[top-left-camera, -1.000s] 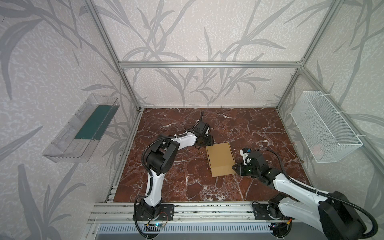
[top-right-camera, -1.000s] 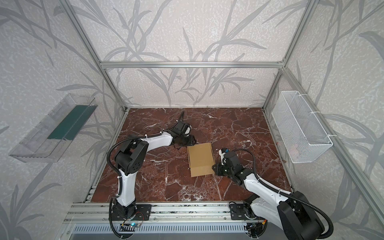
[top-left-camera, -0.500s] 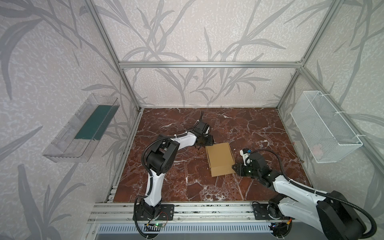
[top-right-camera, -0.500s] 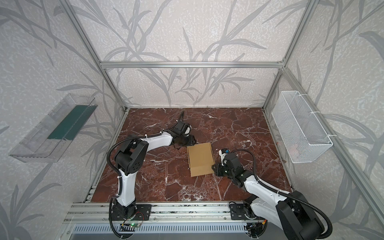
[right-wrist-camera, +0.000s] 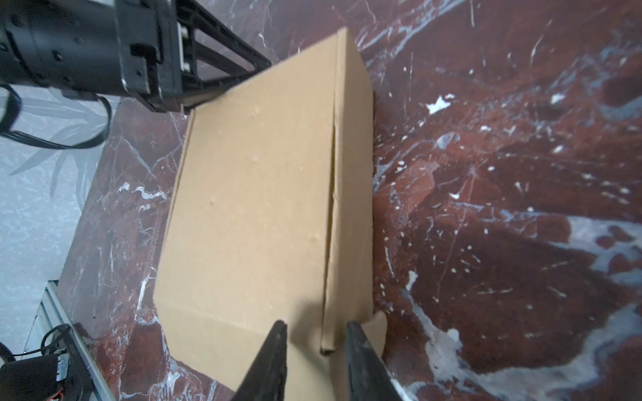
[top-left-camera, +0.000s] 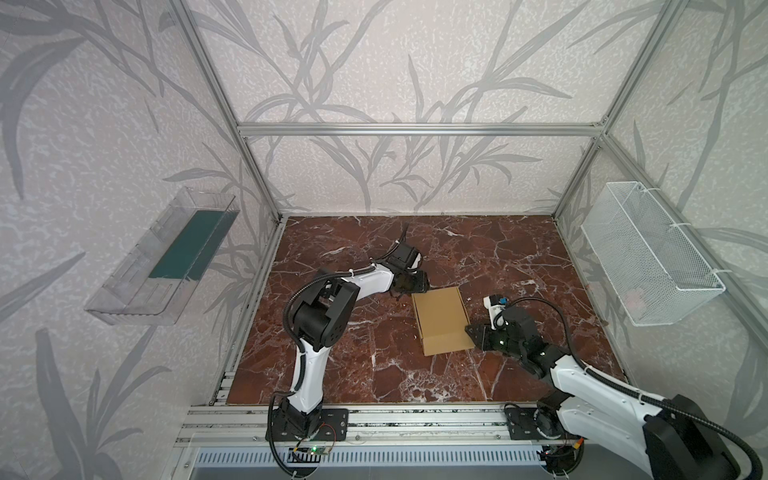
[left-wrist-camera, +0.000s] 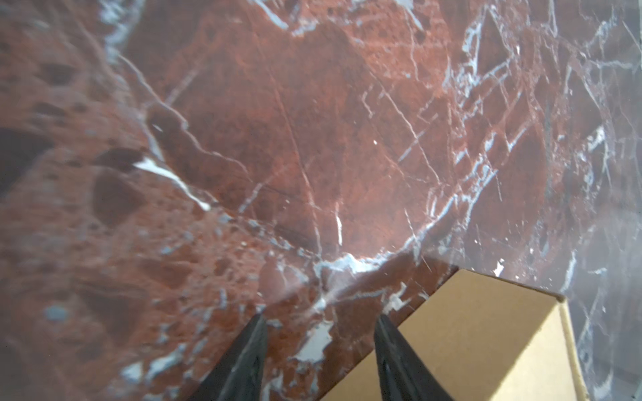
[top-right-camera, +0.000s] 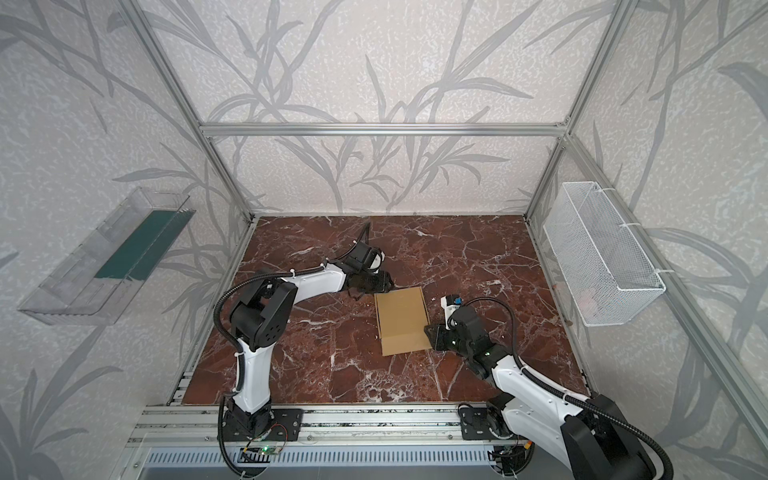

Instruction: Fold the paper box

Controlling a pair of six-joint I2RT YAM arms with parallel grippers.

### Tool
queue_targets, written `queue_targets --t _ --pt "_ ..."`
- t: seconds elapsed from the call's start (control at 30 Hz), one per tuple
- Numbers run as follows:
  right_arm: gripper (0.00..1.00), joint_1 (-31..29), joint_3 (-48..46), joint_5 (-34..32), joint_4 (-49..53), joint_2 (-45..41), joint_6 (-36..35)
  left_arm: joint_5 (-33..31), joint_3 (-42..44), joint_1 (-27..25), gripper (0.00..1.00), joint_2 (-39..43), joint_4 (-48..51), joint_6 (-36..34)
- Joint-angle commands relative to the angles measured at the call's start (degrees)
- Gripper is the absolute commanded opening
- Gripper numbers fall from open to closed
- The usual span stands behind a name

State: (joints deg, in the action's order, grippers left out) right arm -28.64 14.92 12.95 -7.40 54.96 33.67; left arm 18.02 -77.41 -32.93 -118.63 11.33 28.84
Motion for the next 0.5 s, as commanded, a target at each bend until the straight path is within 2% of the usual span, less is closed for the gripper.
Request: queue_targets --t 0.0,0.2,0.33,0.47 --pt "0.33 0.2 0.7 -1.7 4.7 -3.2 0.3 1.7 3.1 -1.2 0.53 -3.9 10.4 -0.6" --pt "0.35 0.2 1.7 -1.5 12.8 -8.0 0.0 1.5 2.7 -1.2 0.53 -3.8 10.9 -0.5" --pt "0.42 0.2 2.1 -2.5 20.9 -9.8 1.0 1.5 2.7 -1.2 0.53 -3.8 11.1 -0.5" --pt "0.5 0.2 -0.5 0.3 18.6 -9.7 2.4 1.6 2.5 -1.2 0.53 -4.0 11.0 -0.5"
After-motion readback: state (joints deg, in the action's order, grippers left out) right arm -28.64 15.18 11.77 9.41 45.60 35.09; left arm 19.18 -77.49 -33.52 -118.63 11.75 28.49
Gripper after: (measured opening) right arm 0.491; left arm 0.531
